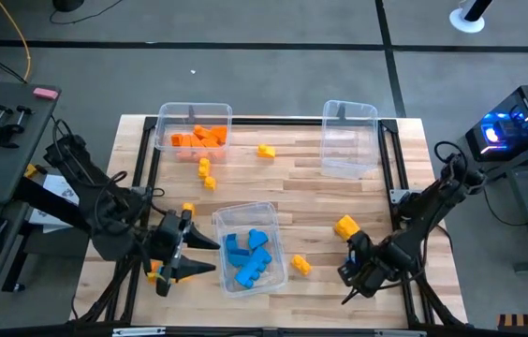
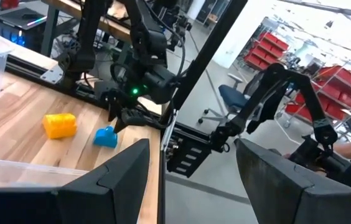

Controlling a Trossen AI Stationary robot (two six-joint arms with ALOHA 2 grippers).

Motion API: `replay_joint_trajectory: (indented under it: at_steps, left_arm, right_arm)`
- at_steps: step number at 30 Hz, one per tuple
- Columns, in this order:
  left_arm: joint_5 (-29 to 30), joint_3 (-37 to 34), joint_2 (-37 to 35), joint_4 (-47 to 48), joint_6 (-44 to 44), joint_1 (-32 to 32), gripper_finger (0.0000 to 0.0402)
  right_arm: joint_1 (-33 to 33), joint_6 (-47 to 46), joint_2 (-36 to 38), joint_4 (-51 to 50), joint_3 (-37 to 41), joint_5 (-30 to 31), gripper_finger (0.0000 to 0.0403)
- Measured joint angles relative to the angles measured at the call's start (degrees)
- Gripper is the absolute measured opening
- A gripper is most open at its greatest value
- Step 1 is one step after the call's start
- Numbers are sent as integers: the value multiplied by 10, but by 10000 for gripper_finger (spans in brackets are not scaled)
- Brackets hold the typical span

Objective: Sort blocks
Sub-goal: Put the blue game piece into the bottom transparent bin

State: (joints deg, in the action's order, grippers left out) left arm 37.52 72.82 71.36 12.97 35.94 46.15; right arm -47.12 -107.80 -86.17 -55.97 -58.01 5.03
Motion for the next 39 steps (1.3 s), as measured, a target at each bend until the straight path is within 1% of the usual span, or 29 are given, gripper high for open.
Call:
replay_joint_trajectory:
  at_steps: [3, 5, 7, 12, 15, 18, 21, 23, 25, 29, 32, 36, 39]
  left_arm:
    - [-2, 0, 1, 1, 0, 0, 227]
    - [-7, 0, 1, 1, 0, 0, 227]
    - [-9, 0, 1, 2, 0, 0, 227]
    - [-20, 0, 1, 3, 14, 1, 227]
    - [-27, 0, 1, 13, 25, 4, 227]
    - [-27, 0, 1, 46, 53, 13, 227]
    - [-23, 0, 3, 93, 107, 26, 227]
    - [-18, 0, 11, 132, 152, 40, 227]
    - [-17, 0, 27, 181, 215, 59, 227]
    - [-21, 0, 82, 283, 357, 99, 227]
    - [-21, 0, 135, 341, 447, 117, 227]
    - [-28, 0, 205, 402, 541, 107, 227]
    - [-74, 0, 249, 438, 583, 85, 227]
  right_arm:
    - [6, -4, 0, 11, 22, -11, 261]
    - [12, -5, 0, 20, 38, -18, 267]
    - [19, -4, 0, 48, 53, -19, 268]
    - [29, 1, -6, 153, 97, -28, 268]
    - [29, -5, -10, 177, 115, -44, 268]
    - [29, -21, -13, 177, 121, -44, 268]
    - [29, -23, -13, 176, 121, -43, 261]
    - [29, -22, -13, 174, 121, -42, 243]
    - [29, -21, -13, 173, 121, -42, 212]
    - [29, -3, -13, 189, 121, -39, 130]
    - [29, 11, -14, 243, 120, -11, 131]
    - [41, 32, -14, 323, 101, 60, 131]
    - [54, 64, -14, 328, 66, 113, 131]
